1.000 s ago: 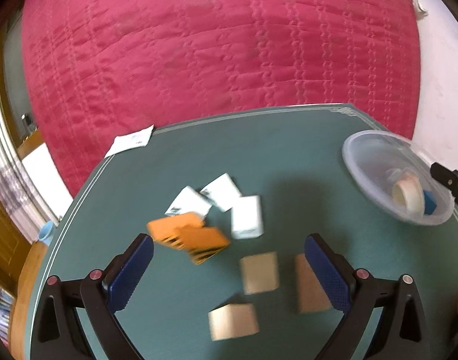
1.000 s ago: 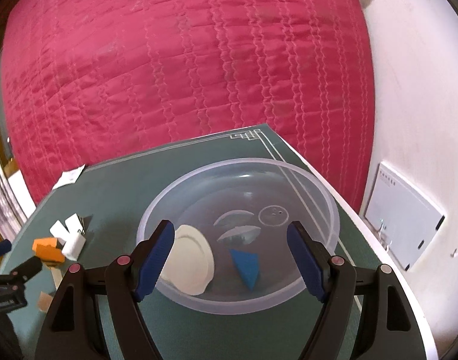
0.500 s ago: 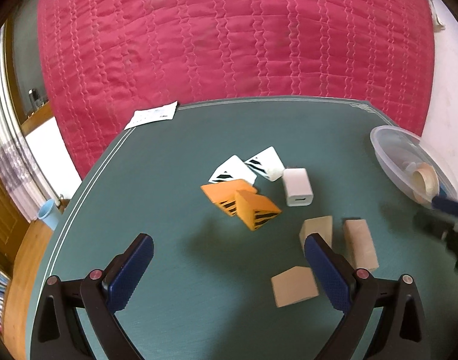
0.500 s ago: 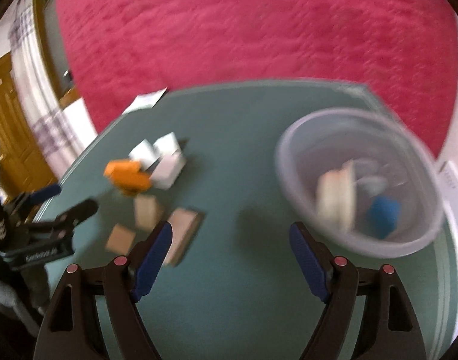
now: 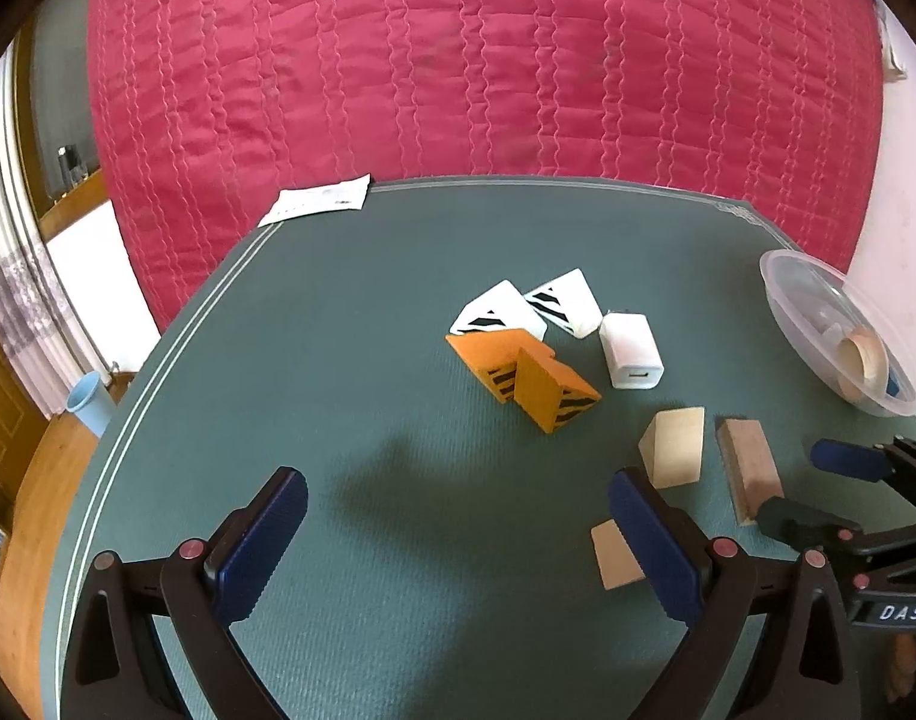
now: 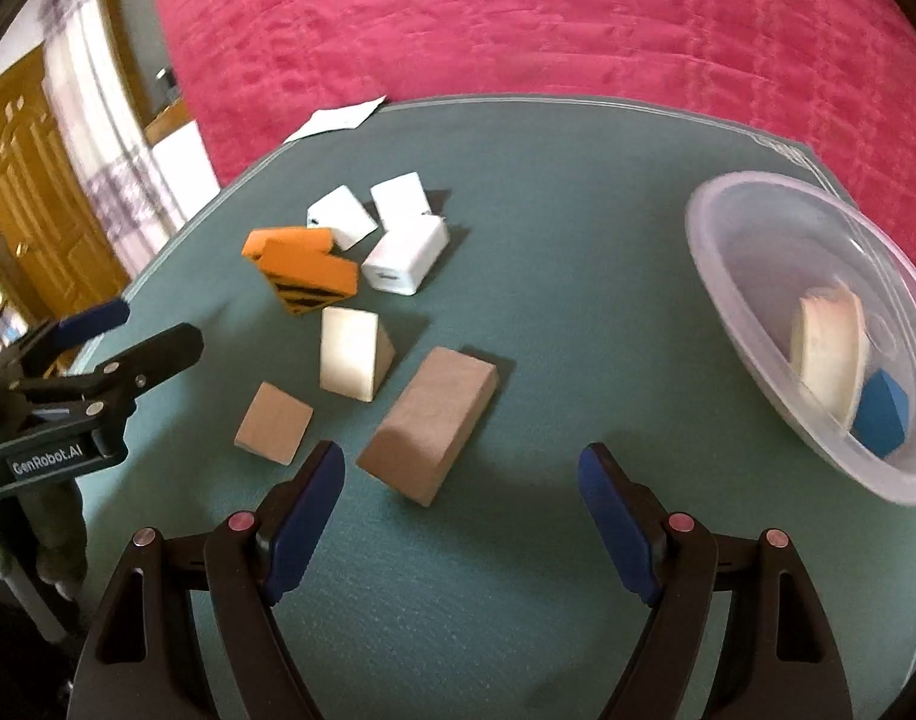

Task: Organize rigid objects
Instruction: 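Grasp the brown wooden slab with the right gripper while the left gripper grasps the tan wedge block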

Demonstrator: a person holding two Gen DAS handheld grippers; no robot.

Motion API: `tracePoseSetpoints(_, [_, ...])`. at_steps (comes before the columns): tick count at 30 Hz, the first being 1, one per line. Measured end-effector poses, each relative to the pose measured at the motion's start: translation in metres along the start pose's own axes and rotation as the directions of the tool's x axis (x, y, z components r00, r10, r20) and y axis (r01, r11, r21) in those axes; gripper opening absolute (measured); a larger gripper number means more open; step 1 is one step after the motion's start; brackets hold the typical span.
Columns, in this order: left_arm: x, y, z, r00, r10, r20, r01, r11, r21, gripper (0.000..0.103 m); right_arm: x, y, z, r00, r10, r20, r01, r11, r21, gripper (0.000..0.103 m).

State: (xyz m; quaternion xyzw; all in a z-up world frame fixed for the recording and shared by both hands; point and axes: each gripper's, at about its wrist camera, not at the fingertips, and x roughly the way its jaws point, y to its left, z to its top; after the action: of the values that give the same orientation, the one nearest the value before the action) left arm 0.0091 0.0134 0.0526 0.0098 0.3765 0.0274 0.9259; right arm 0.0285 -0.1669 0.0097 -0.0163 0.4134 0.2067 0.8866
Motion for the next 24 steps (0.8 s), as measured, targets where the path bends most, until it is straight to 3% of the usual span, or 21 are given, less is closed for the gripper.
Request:
tracePoseSetpoints(6, [0.001, 0.006, -0.003, 1.0, -0.004, -0.012, 0.003, 1.0, -0.01, 0.102, 0.013, 0.002, 0.013, 0.995, 0.085, -0.049, -0.091, 0.988, -0.126, 0.082])
tracePoseSetpoints(9, [0.002, 0.008, -0.003, 1.0, -0.003, -0.017, 0.003, 1.0, -0.02, 0.102, 0.019, 0.002, 0.022, 0.995, 0.085, -0.059, -0.094, 0.977, -0.191, 0.082])
tracePoseSetpoints(16, [0.002, 0.009, -0.004, 1.0, 0.002, -0.022, -0.002, 1.0, -0.024, 0.102, 0.031, -0.001, 0.036, 0.986, 0.147, -0.083, -0.163, 0.956, -0.245, 0.082])
tracePoseSetpoints(24, [0.005, 0.007, -0.005, 0.999, 0.01, -0.038, -0.011, 1.0, -0.027, 0.102, 0.034, 0.018, 0.03, 0.982, 0.151, -0.118, -0.186, 0.891, -0.413, 0.082])
